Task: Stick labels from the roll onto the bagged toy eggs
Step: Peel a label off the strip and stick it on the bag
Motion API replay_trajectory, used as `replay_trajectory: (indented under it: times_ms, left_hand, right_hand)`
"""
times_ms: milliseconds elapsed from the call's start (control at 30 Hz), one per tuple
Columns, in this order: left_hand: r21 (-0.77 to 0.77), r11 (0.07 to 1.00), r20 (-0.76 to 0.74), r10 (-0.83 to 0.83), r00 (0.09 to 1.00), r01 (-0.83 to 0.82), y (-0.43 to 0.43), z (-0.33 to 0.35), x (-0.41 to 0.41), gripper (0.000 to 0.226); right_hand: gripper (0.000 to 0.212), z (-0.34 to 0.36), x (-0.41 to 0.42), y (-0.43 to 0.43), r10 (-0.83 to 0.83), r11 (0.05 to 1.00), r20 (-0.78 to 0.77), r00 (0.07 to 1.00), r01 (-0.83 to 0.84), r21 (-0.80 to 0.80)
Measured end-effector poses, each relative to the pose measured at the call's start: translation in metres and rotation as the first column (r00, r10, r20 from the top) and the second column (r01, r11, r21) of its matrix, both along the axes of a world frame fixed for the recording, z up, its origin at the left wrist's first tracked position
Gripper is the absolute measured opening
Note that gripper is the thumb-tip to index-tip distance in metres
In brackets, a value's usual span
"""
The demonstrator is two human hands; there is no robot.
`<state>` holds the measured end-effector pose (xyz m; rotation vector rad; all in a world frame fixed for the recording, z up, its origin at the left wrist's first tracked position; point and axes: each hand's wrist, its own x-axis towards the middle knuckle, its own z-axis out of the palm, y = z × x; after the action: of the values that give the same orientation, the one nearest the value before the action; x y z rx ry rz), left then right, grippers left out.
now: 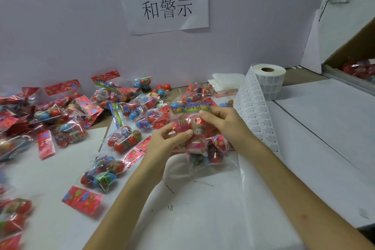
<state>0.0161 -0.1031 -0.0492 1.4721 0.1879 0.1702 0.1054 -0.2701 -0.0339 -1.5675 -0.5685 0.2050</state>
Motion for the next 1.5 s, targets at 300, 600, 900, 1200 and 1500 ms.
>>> replay_trajectory:
  times_ms: [300,600,900,1200,1500]
  left_hand:
    - [0.261,0.875,0.076,0.402,0.912,-0.408,0.014,-0.010,0.002,0.054]
    - [0.606,0.694,0.051,0.455,0.889,-0.390,0.022,-0.013,0.005,0.099]
    - [0.561,0.798,0.237,0.102,0.966,-0.222,-0.007,-0.003,-0.001,0.005]
    - [0.134,0.982,-0.078,-0.123,0.989,0.132,-0.021,0.001,-0.004,0.073]
    - [-0.081,0.997,-0.046,-0.018,0.999,0.015,-0.024,-0.005,-0.004,0.069]
  right_hand:
    - [0.015,0.009,0.041,-0.056,-0.652,0.758,0.070,0.755,0.645,0.099]
    - [0.040,-0.008,0.051,-0.084,-0.649,0.757,-0.137,0.748,0.616,-0.219]
    - [0.035,0.006,0.045,-0.067,-0.282,0.934,-0.325,0.903,0.335,0.121]
    - [0.019,0.008,0.027,-0.047,0.073,0.984,-0.350,0.934,-0.010,0.178]
    - [0.047,-0.005,0.013,-0.016,-0.243,0.970,-0.051,0.969,0.241,-0.035]
